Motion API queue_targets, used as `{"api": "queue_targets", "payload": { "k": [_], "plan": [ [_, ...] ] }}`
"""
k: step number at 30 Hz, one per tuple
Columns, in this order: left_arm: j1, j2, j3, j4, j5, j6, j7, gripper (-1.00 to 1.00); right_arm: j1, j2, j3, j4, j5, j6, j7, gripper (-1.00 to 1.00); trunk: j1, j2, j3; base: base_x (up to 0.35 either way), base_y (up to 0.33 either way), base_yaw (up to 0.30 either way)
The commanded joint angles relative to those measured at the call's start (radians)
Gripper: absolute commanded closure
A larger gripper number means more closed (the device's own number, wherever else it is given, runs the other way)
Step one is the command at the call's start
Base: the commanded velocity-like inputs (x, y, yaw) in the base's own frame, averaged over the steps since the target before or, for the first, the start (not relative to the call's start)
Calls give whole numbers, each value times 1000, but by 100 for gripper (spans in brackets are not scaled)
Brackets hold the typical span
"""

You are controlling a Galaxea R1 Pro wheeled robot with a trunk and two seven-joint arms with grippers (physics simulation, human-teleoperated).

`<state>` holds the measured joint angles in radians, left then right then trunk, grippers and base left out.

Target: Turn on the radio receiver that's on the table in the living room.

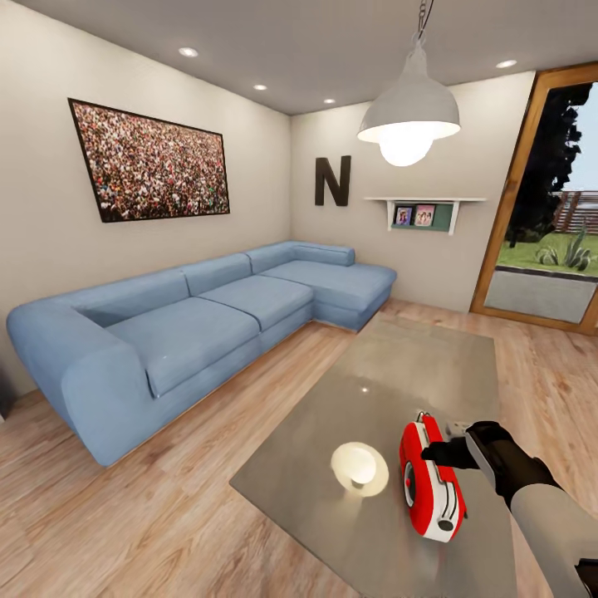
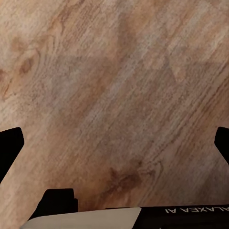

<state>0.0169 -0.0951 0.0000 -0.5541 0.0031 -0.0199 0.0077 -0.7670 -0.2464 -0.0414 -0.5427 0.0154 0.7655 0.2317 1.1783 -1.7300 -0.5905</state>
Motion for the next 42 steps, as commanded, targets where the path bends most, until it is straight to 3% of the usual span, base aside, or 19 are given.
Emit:
{"api": "queue_targets", "payload": {
  "k": [1,8,21,22,42],
  "plan": [
    [0,0,0,0,0,0,0,-100,0,0,0,0,0,0,0,-100,0,0,0,0,0,0],
    [0,0,0,0,0,0,0,-100,0,0,0,0,0,0,-2,-100,27,-49,-22,0,0,0],
    [0,0,0,0,0,0,0,-100,0,0,0,0,0,0,-3,-100,27,-49,-22,0,0,0],
    [0,0,0,0,0,0,0,-100,0,0,0,0,0,0,-3,100,27,-49,-22,0,0,0],
    [0,7,-1,0,-2,-1,-1,-100,0,0,3,1,2,0,-8,100,27,-49,-22,0,0,0]
  ]
}}
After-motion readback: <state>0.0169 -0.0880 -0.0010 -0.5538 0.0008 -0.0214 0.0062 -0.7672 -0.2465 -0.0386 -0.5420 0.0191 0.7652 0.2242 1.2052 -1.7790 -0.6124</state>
